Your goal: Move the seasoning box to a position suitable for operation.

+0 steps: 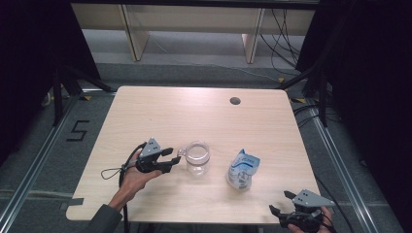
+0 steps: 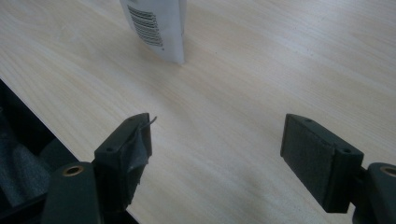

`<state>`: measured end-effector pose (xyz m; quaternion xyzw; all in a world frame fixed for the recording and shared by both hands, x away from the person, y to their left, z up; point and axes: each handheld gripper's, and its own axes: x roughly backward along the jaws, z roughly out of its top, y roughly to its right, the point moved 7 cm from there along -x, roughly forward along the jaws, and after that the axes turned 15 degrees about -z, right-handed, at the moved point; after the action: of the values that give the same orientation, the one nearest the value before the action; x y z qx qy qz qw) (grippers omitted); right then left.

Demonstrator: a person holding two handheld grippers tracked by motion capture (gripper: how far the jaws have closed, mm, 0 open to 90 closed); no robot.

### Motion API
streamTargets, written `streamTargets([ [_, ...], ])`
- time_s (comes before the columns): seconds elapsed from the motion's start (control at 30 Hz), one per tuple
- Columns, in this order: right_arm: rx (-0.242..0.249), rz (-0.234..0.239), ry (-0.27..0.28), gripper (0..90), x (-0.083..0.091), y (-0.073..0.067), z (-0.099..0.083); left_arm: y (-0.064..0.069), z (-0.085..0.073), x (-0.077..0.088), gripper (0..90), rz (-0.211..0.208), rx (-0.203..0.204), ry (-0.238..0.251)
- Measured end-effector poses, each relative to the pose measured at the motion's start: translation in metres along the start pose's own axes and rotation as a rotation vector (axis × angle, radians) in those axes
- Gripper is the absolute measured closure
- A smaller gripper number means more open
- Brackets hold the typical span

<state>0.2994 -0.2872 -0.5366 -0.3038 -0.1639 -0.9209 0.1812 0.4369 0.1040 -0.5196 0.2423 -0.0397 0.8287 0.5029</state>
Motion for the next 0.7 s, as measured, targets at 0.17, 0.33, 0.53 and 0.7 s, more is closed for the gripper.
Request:
streamTargets([
  [0.17, -0.035, 0.017, -0.027, 25.7, 0.002, -0.004, -0.002, -0.002, 0.000, -0.006, 53.6, 0.004, -0.002, -0.003],
  [0.33, -0.020, 0.009, -0.013, 25.7, 0.001, -0.002, -0.001, -0.001, -0.001, -0.015, 60.5, -0.004, -0.021, -0.017],
  [0.53, -0.018, 0.011, -0.013, 25.8, 0.001, -0.003, -0.001, 0.000, 0.001, -0.019, 73.6, -0.015, -0.041, -0.006],
  [0.7, -0.018, 0.015, -0.014, 25.8, 0.001, -0.003, -0.001, 0.001, 0.000, -0.018, 74.7, -0.010, -0.068, -0.007],
])
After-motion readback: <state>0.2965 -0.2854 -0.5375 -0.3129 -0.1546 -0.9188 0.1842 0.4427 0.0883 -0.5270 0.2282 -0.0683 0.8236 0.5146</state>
